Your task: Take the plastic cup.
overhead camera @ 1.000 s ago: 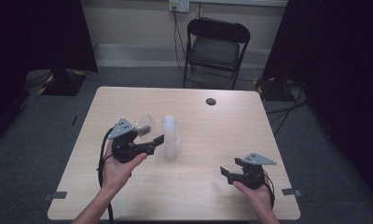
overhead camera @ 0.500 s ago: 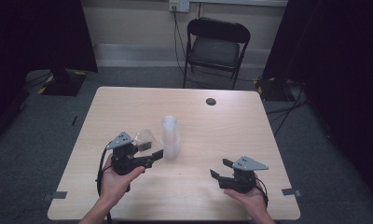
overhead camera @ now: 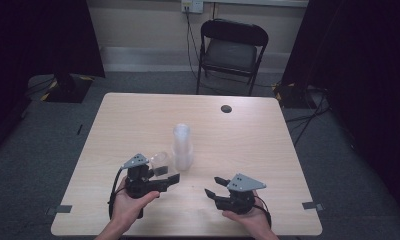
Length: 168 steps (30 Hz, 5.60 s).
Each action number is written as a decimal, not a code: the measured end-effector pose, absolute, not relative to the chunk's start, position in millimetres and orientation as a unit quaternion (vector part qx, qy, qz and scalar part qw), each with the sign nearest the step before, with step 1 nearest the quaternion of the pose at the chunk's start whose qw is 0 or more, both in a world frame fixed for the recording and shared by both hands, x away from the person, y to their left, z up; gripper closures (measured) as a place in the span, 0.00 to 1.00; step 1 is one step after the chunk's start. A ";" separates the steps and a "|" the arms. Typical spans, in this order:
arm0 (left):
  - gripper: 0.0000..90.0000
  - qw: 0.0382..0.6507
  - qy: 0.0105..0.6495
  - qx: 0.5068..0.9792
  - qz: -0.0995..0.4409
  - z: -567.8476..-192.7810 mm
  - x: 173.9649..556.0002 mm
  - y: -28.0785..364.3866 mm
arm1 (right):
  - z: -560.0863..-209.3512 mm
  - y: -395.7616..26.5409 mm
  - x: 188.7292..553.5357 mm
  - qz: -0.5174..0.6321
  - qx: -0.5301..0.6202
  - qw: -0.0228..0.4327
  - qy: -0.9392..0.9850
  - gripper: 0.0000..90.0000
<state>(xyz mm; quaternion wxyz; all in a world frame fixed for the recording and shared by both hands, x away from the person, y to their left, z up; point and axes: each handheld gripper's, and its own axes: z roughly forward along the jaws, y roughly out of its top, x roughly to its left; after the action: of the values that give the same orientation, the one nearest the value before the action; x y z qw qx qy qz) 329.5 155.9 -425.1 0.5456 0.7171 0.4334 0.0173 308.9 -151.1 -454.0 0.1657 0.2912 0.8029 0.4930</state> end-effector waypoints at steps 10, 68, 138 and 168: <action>0.40 0.561 0.426 0.709 -0.027 -426.7 329.4 150.7 | -449.6 -124.8 307.7 0.509 0.250 0.168 0.806 0.58; 0.36 0.631 0.411 0.626 -0.203 -432.3 330.9 135.2 | -440.7 -74.8 304.1 0.625 0.152 0.319 0.696 0.89; 0.22 0.582 0.325 0.743 0.059 -432.3 332.9 153.8 | -429.7 -132.8 344.3 0.547 0.279 0.119 0.780 1.00; 0.19 0.473 0.189 0.851 0.131 -440.0 321.4 126.1 | -431.2 -125.7 361.8 0.429 0.291 -0.012 0.855 1.00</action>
<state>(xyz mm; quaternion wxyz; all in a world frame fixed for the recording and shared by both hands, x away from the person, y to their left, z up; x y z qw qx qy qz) 321.4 126.1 -440.0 0.4726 0.8506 0.1892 0.1313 361.8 -125.7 -431.2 -0.0123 0.2911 0.8551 0.4287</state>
